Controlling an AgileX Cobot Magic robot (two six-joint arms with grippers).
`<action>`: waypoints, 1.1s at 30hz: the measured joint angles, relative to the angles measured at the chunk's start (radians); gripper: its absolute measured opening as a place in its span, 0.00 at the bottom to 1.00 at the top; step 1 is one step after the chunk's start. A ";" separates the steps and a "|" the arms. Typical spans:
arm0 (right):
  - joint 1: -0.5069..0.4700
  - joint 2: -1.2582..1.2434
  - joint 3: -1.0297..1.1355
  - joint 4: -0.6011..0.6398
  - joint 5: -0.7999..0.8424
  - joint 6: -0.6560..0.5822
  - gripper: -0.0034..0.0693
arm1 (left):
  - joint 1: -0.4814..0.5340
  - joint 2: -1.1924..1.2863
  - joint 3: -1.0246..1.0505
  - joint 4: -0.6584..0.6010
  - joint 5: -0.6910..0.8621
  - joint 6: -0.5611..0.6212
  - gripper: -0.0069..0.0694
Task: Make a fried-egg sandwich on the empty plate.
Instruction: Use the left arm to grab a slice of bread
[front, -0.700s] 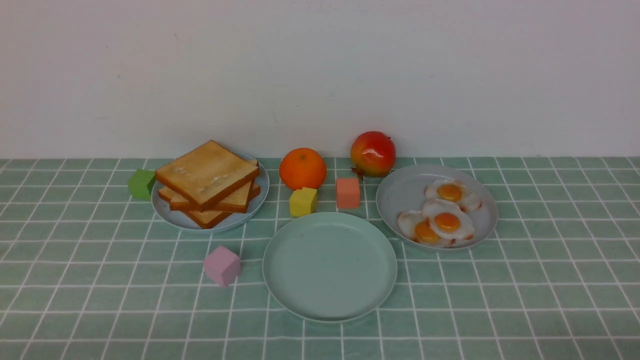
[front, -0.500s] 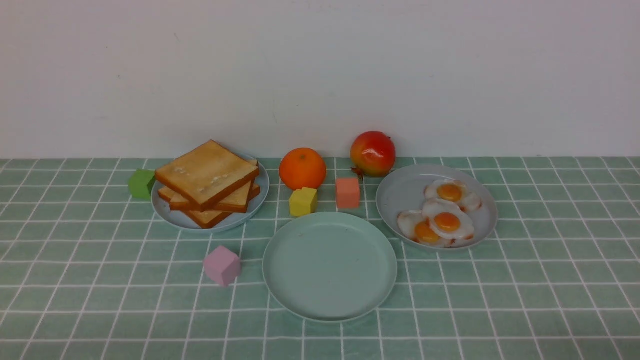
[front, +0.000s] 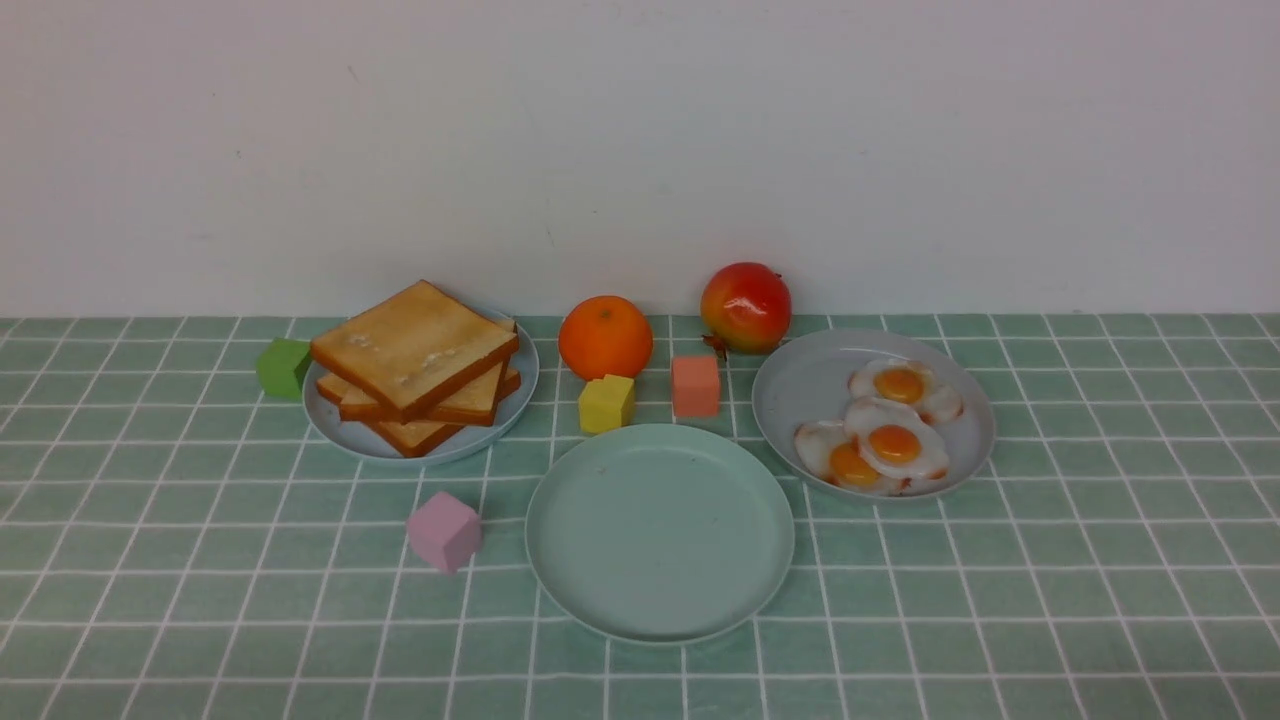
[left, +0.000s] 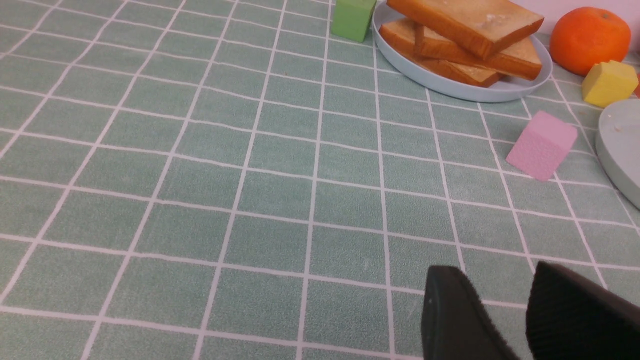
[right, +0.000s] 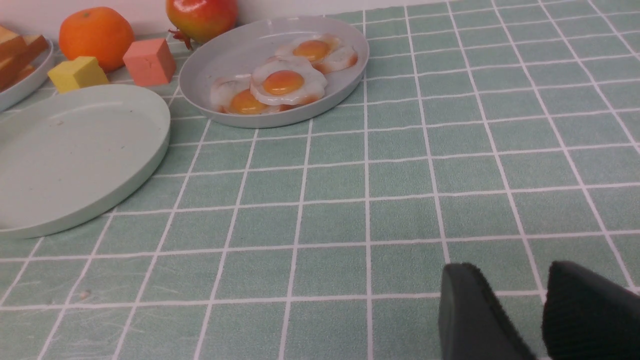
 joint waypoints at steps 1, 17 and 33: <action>0.000 0.000 0.000 0.000 0.000 0.000 0.38 | 0.000 0.000 0.000 0.000 0.000 0.000 0.40; 0.000 0.000 0.000 0.000 0.000 0.000 0.38 | 0.000 0.000 -0.031 -0.605 -0.337 -0.222 0.39; 0.000 0.000 0.003 0.016 -0.023 0.014 0.38 | -0.232 0.692 -0.759 -0.366 0.453 0.261 0.07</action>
